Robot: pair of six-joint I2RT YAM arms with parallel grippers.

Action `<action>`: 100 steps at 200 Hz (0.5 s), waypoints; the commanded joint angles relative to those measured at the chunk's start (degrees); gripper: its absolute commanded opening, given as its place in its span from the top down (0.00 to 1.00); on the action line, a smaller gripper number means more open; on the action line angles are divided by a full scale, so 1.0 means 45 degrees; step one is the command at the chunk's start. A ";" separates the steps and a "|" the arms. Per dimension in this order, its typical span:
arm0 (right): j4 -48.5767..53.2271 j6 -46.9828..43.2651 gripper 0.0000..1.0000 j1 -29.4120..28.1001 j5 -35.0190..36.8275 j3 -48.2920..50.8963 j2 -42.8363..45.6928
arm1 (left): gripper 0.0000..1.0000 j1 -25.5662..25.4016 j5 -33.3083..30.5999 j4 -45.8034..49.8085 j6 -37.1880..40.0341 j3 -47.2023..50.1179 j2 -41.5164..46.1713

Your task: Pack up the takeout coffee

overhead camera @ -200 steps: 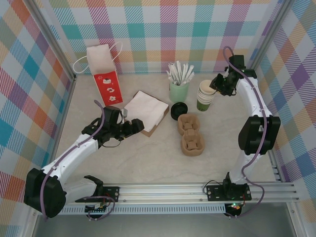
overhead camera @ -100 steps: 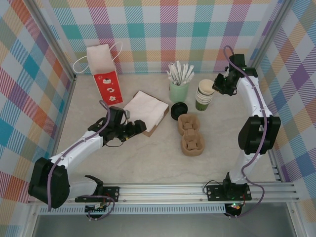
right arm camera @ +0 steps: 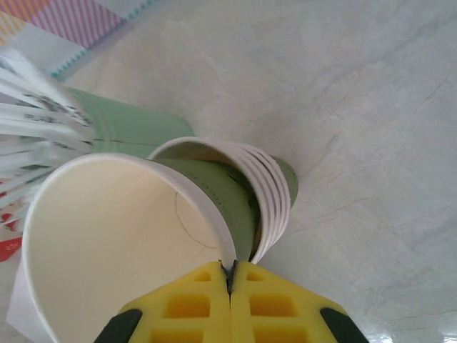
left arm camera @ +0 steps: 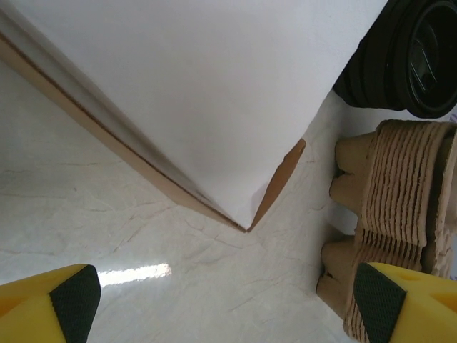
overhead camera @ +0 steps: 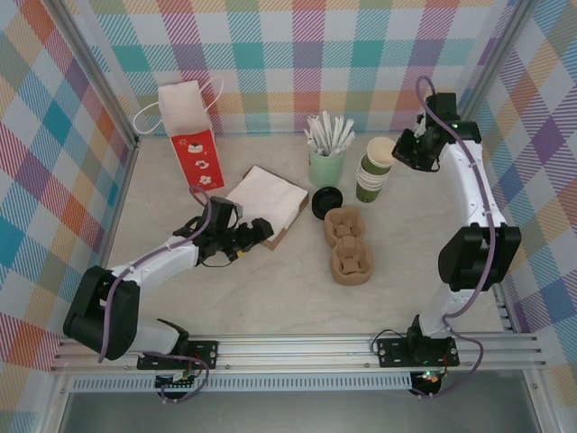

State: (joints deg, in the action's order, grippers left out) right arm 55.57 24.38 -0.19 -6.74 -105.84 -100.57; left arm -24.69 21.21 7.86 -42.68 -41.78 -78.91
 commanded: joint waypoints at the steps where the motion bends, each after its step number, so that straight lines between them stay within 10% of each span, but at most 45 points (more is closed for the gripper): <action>1: 0.0476 -0.0460 0.93 0.0071 0.0348 -0.0719 0.1096 | 0.05 -0.0136 0.0339 -0.1294 -0.0424 -0.0013 -0.0461; 100: 0.0289 -0.0789 0.94 -0.0863 -0.3307 0.2470 0.5360 | 0.03 -0.0178 0.0795 -0.2070 0.0132 -0.2015 -0.3444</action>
State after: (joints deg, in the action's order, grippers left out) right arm 56.77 21.74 -1.02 -13.06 -100.55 -80.66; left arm -24.91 23.94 0.03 -44.01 -47.03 -91.61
